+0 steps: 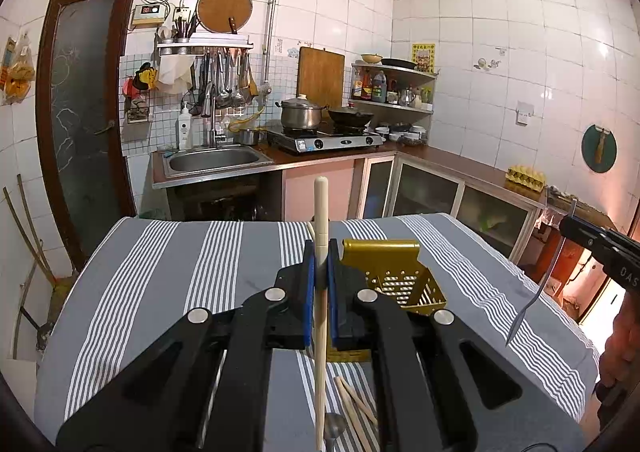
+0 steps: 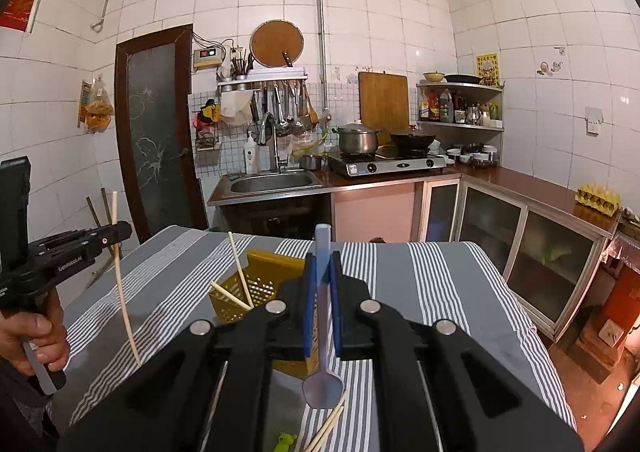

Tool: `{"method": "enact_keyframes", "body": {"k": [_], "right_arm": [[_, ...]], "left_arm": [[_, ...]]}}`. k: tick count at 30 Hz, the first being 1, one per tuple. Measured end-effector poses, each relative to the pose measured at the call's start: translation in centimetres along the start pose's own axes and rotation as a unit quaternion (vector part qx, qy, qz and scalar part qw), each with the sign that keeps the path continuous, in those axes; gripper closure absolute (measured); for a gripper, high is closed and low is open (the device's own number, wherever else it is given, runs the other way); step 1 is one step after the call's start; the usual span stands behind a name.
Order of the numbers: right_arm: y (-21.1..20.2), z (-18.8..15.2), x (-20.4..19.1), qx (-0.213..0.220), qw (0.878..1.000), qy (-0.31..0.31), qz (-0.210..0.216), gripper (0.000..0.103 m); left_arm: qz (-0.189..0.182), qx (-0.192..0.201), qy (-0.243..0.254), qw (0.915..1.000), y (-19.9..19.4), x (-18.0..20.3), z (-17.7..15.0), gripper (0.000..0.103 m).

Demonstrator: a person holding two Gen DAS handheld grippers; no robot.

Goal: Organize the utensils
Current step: 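Lift the chopstick and blue spoon and carry both over the yellow holder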

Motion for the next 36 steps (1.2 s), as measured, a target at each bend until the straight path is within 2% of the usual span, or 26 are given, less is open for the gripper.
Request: {"method": "enact_keyframes", "body": {"k": [8,16,23,36], "right_arm": [[0.2,0.5,-0.4,0.009,1.000,-0.003,0.006,0.096],[0.4,2.4,-1.1,0.023,1.000,-0.010,0.012,0.096],[1.5,3.1,-1.7,0.026,0.999,-0.014,0.022,0.096],[5.3,4.9,-2.6,0.029,0.999,-0.021,0.032,0.096]], "left_arm": [[0.003,0.006,-0.001,1.0000,0.2,0.1,0.9,0.099],[0.003,0.019,-0.003,0.9998,0.6,0.7,2.6,0.099],[-0.008,0.024,-0.012,0.9996,1.5,1.3,4.2,0.099],[-0.024,0.042,-0.007,0.9988,5.6,4.4,8.1,0.099]]}}
Point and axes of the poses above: each gripper's, at about its wrist camera, not at the fingertips, and y roughly the way its jaws point, x to its right, z to its top, the point moved 8 cm from there along y, roughly the way its jaws point, and after that the axes turned 12 degrees about z, right-handed, at the moved point
